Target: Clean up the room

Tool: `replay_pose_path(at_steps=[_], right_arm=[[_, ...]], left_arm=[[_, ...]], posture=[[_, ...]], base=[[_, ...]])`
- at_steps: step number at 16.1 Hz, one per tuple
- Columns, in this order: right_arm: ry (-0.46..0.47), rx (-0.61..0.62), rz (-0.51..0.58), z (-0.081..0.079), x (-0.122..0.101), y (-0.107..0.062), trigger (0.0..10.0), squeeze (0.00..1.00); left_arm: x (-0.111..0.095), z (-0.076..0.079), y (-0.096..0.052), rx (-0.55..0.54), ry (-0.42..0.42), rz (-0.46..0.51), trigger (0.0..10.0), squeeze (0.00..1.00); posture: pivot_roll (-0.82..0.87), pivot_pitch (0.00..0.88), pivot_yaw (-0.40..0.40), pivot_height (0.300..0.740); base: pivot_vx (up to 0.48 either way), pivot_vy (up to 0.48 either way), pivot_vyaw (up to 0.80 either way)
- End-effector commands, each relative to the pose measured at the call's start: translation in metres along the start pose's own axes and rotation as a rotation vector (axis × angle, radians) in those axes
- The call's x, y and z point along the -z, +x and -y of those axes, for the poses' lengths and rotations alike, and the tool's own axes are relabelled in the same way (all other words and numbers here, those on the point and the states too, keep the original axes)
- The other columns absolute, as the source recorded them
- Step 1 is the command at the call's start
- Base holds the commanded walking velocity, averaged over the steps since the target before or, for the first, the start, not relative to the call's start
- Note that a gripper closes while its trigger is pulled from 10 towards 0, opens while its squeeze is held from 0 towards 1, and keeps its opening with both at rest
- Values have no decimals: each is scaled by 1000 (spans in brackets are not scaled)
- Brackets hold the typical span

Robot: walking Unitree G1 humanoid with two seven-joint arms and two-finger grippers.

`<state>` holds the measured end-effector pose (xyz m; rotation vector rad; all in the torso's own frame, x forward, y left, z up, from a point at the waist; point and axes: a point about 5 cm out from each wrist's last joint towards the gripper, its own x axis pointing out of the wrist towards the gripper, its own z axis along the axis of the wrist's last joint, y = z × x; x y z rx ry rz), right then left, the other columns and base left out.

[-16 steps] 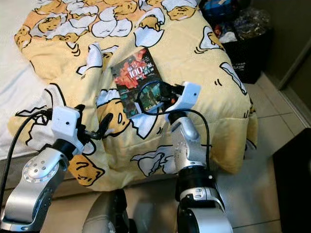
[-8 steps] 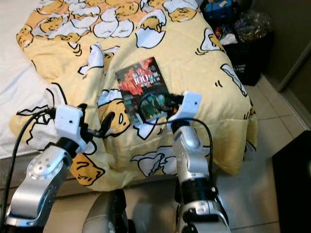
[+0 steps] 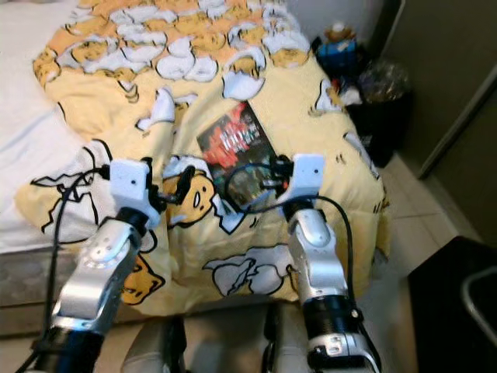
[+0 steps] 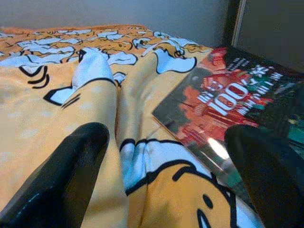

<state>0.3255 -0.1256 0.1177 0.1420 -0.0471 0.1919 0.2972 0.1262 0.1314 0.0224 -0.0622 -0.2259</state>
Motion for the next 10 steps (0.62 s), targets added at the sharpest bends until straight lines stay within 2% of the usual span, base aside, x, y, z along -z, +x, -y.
replay_pose_path(at_steps=[1, 3, 5, 7, 10], right_arm=[[-16, 16, 27, 9, -3, -3, 0, 0], [-31, 47, 41, 19, -5, -5, 0, 0], [-27, 105, 95, 30, -15, -7, 0, 0], [-21, 135, 106, 33, -17, -6, 0, 0], [-32, 121, 100, 32, -15, -3, 0, 0]], left_arm=[[2, -6, 2, -36, -24, 1, 10000, 0], [7, -13, 3, -66, -41, -9, 10000, 0], [2, -21, 6, -55, 3, 16, 10000, 0], [-2, -23, 10, -55, -39, 27, 10000, 0], [1, -21, 19, -86, -23, 14, 10000, 0]], posture=[[-40, 0, -8, 679], [-47, 0, -5, 699], [-43, 0, -9, 719], [-53, 0, -4, 739], [-63, 0, -9, 740]], base=[[0, 0, 0], [0, 0, 0], [0, 0, 0], [0, 0, 0], [0, 0, 0]])
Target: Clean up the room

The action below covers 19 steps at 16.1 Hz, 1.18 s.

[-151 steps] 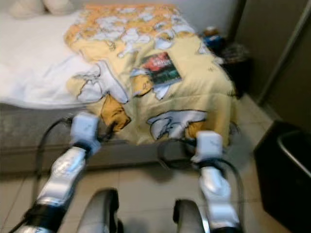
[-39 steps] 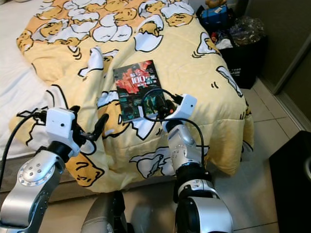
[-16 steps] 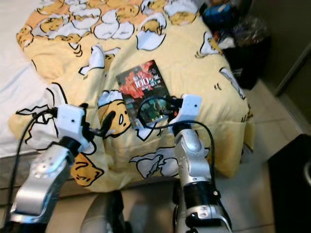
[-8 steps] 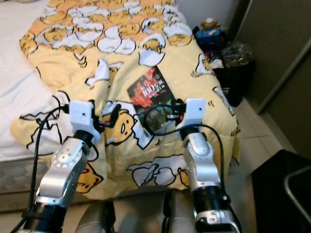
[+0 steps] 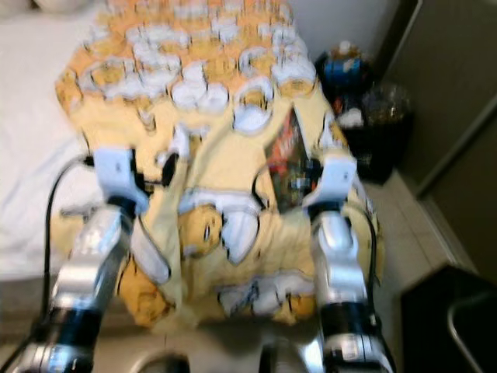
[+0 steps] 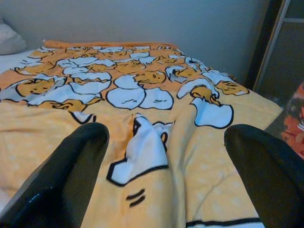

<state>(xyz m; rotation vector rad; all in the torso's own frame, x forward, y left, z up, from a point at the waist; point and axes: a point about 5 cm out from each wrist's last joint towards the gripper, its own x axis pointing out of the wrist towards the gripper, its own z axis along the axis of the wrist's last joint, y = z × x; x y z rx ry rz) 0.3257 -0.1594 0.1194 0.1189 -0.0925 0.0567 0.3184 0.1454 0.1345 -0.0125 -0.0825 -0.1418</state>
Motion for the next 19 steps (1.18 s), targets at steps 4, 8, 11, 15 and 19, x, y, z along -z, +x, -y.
replay_pose_path(at_steps=[4, 8, 11, 15, 19], right_arm=[[-30, -57, -30, -11, 5, 9, 0, 0], [-50, -70, -41, -15, 11, 9, 0, 0], [-48, -74, -15, -18, 8, 12, 0, 0], [-54, -88, 12, -21, 1, 19, 0, 0], [-73, -117, 13, -23, -1, 26, 0, 0]], left_arm=[[1, 10, 1, 23, 11, 12, 10000, 0], [5, 5, 0, -22, -38, 8, 10000, 0], [8, -2, -3, -60, -39, -3, 10000, 0], [11, -4, -5, -48, -20, -9, 10000, 0], [11, -10, -11, 15, 48, -12, 10000, 0]], posture=[[-59, 0, 5, 740], [-29, 0, -8, 740], [-14, 0, -20, 740], [2, 0, -35, 740], [4, 0, -33, 740]], base=[[0, 0, 0], [0, 426, 0], [0, 480, 0], [0, 480, 0], [0, 480, 0]])
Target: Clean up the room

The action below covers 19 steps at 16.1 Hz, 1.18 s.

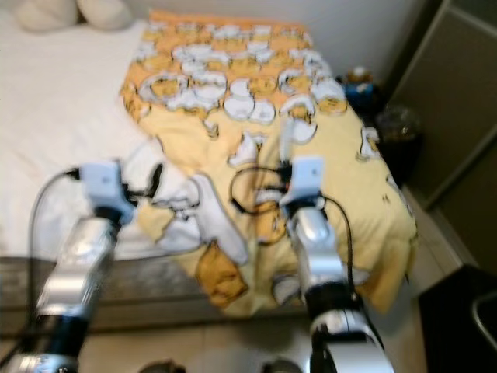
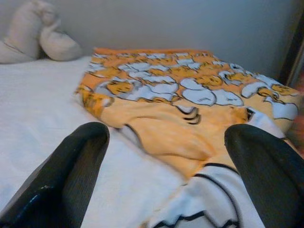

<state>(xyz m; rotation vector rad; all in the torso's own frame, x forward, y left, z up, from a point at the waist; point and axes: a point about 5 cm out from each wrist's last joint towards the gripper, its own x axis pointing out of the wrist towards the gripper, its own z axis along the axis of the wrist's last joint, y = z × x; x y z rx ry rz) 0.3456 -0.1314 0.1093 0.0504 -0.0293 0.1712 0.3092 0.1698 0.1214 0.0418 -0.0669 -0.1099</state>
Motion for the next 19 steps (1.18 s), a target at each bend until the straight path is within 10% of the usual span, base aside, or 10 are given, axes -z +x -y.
replay_pose_path(at_steps=[1, 4, 11, 19], right_arm=[[-21, -1, 90, 5, -20, 8, 0, 0], [-23, 4, 123, 8, -33, 17, 0, 0], [3, -81, 128, -18, -21, 12, 0, 0], [0, -72, 123, -12, -20, 12, 0, 0]], left_arm=[[0, 9, -2, 68, 25, 4, 10000, 0], [4, -8, -3, -14, 0, -31, 10000, 0], [1, -8, -5, -65, -80, -23, 10000, 0], [2, 2, -3, -40, -74, -28, 10000, 0]], posture=[[5, 0, -31, 740], [19, 0, -31, 740], [40, 0, -47, 740], [32, 0, -44, 740]], base=[[0, 480, 0], [0, 480, 0], [0, 480, 0], [0, 476, 572]])
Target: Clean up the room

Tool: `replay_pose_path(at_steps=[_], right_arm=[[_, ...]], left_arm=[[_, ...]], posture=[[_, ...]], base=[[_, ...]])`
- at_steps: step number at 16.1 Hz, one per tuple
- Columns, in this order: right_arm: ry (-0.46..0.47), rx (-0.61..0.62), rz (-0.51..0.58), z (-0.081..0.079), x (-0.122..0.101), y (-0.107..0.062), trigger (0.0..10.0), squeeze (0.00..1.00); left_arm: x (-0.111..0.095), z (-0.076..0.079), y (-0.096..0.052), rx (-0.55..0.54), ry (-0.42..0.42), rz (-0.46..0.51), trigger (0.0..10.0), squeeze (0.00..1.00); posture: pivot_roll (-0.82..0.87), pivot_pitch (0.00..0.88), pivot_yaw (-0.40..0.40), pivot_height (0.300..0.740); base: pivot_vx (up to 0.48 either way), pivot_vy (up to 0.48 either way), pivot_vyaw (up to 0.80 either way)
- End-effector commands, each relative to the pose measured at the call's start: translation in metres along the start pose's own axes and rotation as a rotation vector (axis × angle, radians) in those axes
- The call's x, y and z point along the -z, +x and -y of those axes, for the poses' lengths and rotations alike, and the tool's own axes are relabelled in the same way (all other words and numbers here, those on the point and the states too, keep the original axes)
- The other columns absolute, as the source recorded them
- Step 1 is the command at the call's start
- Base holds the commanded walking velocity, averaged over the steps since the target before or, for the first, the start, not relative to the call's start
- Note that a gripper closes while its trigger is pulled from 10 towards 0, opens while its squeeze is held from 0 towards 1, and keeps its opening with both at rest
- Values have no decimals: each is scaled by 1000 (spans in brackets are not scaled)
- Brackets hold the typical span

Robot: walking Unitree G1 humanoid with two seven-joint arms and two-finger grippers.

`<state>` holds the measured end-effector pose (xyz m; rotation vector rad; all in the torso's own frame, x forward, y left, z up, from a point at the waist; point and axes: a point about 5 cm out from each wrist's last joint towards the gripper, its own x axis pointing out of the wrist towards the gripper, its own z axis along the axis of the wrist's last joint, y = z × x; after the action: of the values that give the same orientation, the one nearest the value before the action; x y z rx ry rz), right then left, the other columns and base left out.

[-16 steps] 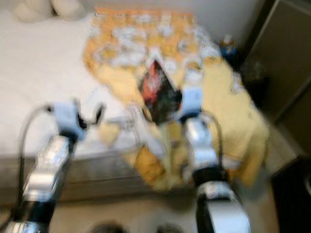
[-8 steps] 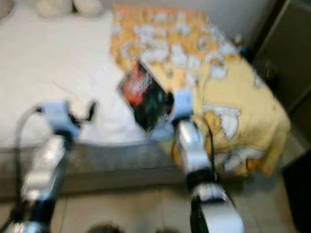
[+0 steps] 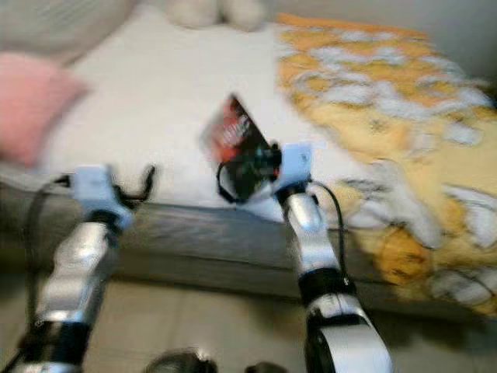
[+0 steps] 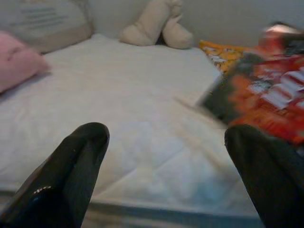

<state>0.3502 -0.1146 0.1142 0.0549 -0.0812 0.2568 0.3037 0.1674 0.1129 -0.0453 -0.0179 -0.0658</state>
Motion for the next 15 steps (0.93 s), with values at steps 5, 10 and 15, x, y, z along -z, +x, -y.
replay_pose_path(at_steps=[5, 10, 15], right_arm=[[-15, 25, 66, 6, -15, 5, 0, 0], [-40, 20, 66, 3, -13, 3, 0, 0], [-42, 8, 74, -2, -12, 3, 0, 0]], left_arm=[[-2, 5, 6, 61, 34, -18, 10000, 0], [-4, 2, 4, 68, 72, 7, 10000, 0], [-3, 4, 0, 90, 116, 14, 10000, 0]], posture=[[29, 0, -47, 740], [35, 0, -51, 740], [47, 0, -52, 740]], base=[[0, 374, 461], [185, 0, 0], [480, 0, 0]])
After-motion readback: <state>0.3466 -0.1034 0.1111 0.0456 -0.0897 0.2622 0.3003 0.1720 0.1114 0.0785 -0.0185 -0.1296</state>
